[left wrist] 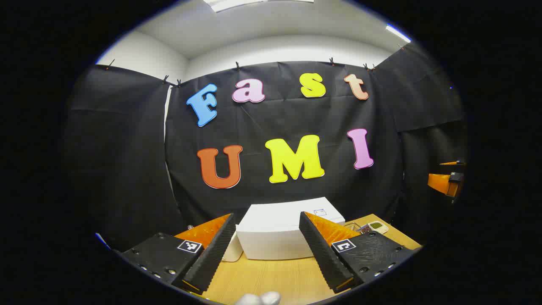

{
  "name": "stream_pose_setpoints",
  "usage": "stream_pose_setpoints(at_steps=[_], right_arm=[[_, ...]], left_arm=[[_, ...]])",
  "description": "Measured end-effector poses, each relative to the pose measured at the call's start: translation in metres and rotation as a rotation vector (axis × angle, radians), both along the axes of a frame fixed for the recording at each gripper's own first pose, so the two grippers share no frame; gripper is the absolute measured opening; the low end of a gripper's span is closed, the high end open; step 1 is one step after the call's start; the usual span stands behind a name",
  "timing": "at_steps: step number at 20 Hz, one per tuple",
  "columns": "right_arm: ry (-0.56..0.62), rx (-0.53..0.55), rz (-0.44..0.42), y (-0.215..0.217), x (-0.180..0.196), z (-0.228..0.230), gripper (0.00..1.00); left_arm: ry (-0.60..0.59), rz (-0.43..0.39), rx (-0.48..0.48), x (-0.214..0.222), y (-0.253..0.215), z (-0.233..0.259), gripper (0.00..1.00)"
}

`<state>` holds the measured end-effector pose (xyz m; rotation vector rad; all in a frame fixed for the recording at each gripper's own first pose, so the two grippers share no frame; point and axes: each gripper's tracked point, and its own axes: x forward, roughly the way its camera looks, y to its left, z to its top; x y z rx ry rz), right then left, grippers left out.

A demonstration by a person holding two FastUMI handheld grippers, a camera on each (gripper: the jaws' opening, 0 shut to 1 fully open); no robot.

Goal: Open the microwave oven with the left hand, put the food in, and close the microwave oven.

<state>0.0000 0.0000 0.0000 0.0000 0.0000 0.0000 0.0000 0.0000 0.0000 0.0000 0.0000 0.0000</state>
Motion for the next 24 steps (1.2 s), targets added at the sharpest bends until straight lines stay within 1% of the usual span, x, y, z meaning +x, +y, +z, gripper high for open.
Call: stream_pose_setpoints(at_steps=[1,11,12,17,20,24], right_arm=[[0.002,0.0,0.0,0.001,-0.001,0.0,1.0],[-0.032,-0.017,-0.009,0.018,0.002,0.016,1.0],[-0.033,-0.016,-0.01,0.02,0.002,0.017,0.92],[-0.036,-0.016,-0.015,0.026,0.003,0.019,0.92],[-0.033,-0.016,-0.022,0.029,0.004,0.02,0.92],[-0.034,-0.031,-0.047,0.034,0.005,0.029,0.92]], left_arm=[[0.001,-0.001,0.0,0.001,0.001,-0.001,0.95],[-0.008,-0.021,-0.011,0.006,0.005,0.0,0.95],[-0.005,-0.021,-0.014,0.006,0.007,-0.001,0.95],[-0.003,-0.027,-0.019,0.012,0.008,-0.007,0.95],[-0.019,-0.029,-0.025,0.025,0.004,-0.023,0.95],[-0.012,-0.082,-0.056,0.054,-0.028,-0.072,0.95]])
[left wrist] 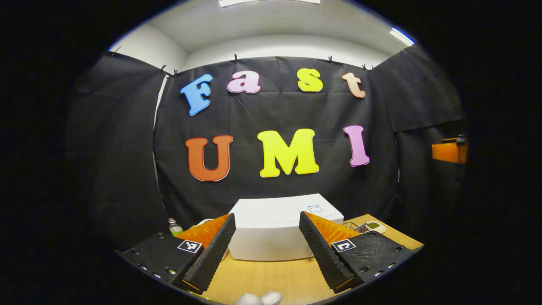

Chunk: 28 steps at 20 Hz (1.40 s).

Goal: Open the microwave oven with the left hand, put the food in, and close the microwave oven.

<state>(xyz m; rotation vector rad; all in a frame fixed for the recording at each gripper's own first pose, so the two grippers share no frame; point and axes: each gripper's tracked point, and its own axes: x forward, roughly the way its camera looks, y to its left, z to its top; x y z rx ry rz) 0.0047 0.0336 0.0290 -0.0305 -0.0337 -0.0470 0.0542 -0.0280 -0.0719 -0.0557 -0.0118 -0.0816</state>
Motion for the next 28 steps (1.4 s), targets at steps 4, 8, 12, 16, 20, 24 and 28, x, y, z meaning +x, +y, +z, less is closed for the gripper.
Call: stream_pose_setpoints(at_steps=[4,8,12,16,20,24,28], right_arm=[[0.006,-0.015,-0.042,0.001,-0.002,0.01,0.92],[0.024,-0.046,-0.086,0.001,-0.004,0.012,0.92],[0.056,-0.074,-0.113,-0.005,-0.003,0.01,1.0],[0.087,-0.08,-0.141,-0.014,0.0,0.006,1.0],[0.108,-0.083,-0.174,-0.025,0.004,0.002,1.0],[0.137,-0.063,-0.18,-0.028,0.003,-0.007,1.0],[0.152,-0.042,-0.181,-0.029,-0.001,-0.011,0.97]], left_arm=[[0.038,-0.06,-0.01,0.037,-0.046,-0.062,0.96],[0.077,-0.105,-0.003,0.08,-0.09,-0.11,0.96],[0.093,-0.134,0.0,0.122,-0.131,-0.145,0.96],[0.127,-0.13,0.006,0.155,-0.152,-0.176,0.96],[0.149,-0.158,-0.019,0.17,-0.166,-0.186,0.75],[0.154,-0.134,0.004,0.184,-0.166,-0.191,0.36],[0.179,-0.124,-0.028,0.181,-0.166,-0.194,0.07]])
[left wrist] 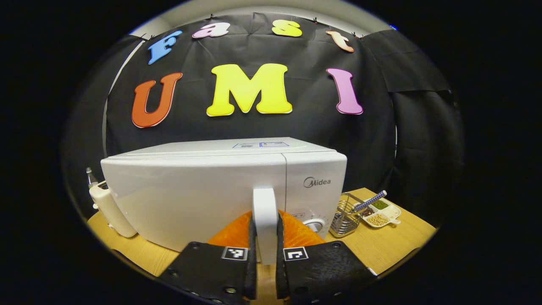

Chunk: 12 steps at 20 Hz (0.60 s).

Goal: Open the microwave oven with the left hand, put the food in, and close the microwave oven.

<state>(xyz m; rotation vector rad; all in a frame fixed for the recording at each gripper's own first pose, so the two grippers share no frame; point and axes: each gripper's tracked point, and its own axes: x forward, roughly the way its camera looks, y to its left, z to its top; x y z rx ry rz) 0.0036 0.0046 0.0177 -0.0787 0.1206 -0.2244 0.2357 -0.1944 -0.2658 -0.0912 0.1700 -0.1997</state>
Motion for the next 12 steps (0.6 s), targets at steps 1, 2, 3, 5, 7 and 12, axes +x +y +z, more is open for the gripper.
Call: stream_pose_setpoints(at_steps=[1,2,3,5,7,12], right_arm=[[0.001,0.005,-0.002,0.0,-0.002,-0.002,1.0],[0.002,0.01,-0.001,0.002,-0.003,-0.004,1.0],[0.005,0.011,0.001,0.004,-0.005,-0.004,1.0],[0.006,0.001,0.003,0.005,-0.008,-0.003,0.96],[-0.002,-0.005,0.007,0.007,-0.011,-0.001,0.96],[-0.005,-0.005,0.027,0.01,-0.015,-0.003,1.0]], left_arm=[[0.002,-0.002,-0.005,0.0,-0.001,0.0,0.16],[0.006,-0.007,-0.011,0.0,0.0,0.0,0.13],[0.008,-0.011,-0.009,-0.001,0.0,0.0,0.13],[0.014,-0.024,-0.004,-0.003,0.0,0.0,0.13],[0.022,-0.041,-0.012,-0.004,0.0,0.0,0.12],[0.036,-0.073,0.003,-0.032,0.006,-0.002,0.13]])
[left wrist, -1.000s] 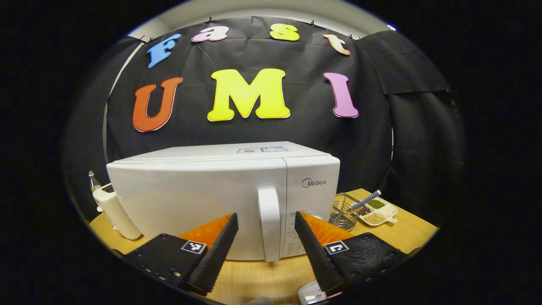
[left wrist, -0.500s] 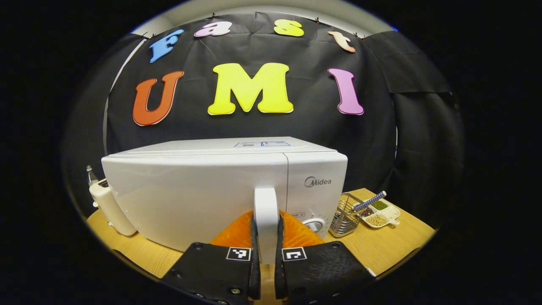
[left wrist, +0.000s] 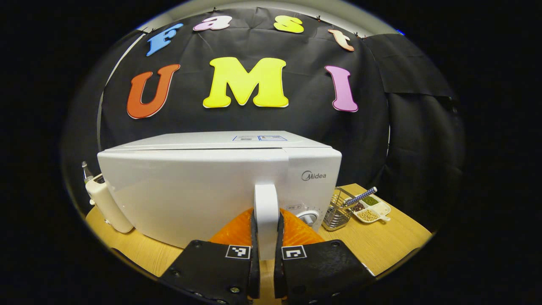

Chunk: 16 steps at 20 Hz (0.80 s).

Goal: Open the microwave oven with the left hand, put the food in, and close the microwave oven.

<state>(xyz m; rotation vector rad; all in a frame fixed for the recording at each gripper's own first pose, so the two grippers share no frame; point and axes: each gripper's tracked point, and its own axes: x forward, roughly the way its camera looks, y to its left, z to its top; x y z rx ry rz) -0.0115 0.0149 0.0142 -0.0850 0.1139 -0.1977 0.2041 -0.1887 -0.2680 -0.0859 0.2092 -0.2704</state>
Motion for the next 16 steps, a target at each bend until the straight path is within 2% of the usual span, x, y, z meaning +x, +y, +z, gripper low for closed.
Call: stream_pose_setpoints(at_steps=[2,4,5,6,7,9,10,12,13,14,15,16], right_arm=[[0.005,-0.002,0.012,0.003,-0.002,-0.002,1.0],[0.005,0.009,0.041,0.009,-0.001,-0.005,1.0],[0.002,0.016,0.053,0.012,0.0,-0.006,1.0],[-0.001,0.022,0.067,0.015,0.002,-0.007,1.0],[-0.002,0.025,0.081,0.02,0.004,-0.008,1.0],[0.001,0.024,0.112,0.031,0.005,-0.012,1.0],[0.002,0.021,0.125,0.035,0.006,-0.013,0.97],[0.004,0.016,0.153,0.044,0.009,-0.017,1.0],[0.008,0.018,0.166,0.048,0.01,-0.019,1.0],[0.013,0.023,0.179,0.052,0.012,-0.021,1.0],[0.015,0.028,0.19,0.056,0.013,-0.023,1.0],[0.015,0.031,0.2,0.06,0.014,-0.024,1.0]], left_arm=[[-0.044,-0.034,0.032,-0.025,0.009,0.003,0.13],[-0.012,-0.054,0.016,-0.045,0.02,-0.004,0.13],[-0.002,-0.053,0.007,-0.055,0.025,-0.004,0.23],[0.007,-0.049,0.004,-0.064,0.029,-0.004,0.17],[0.02,-0.035,0.013,-0.073,0.036,-0.006,0.18],[0.006,0.048,0.059,-0.086,0.065,-0.005,0.32],[-0.004,0.062,0.07,-0.091,0.073,-0.004,0.56],[0.01,0.08,0.071,-0.099,0.088,-0.008,0.82],[0.016,0.073,0.068,-0.102,0.09,-0.009,0.87],[0.016,0.071,0.067,-0.107,0.094,-0.008,0.96],[0.01,0.076,0.076,-0.112,0.098,-0.008,0.88],[0.0,0.081,0.089,-0.116,0.103,-0.007,0.96]])
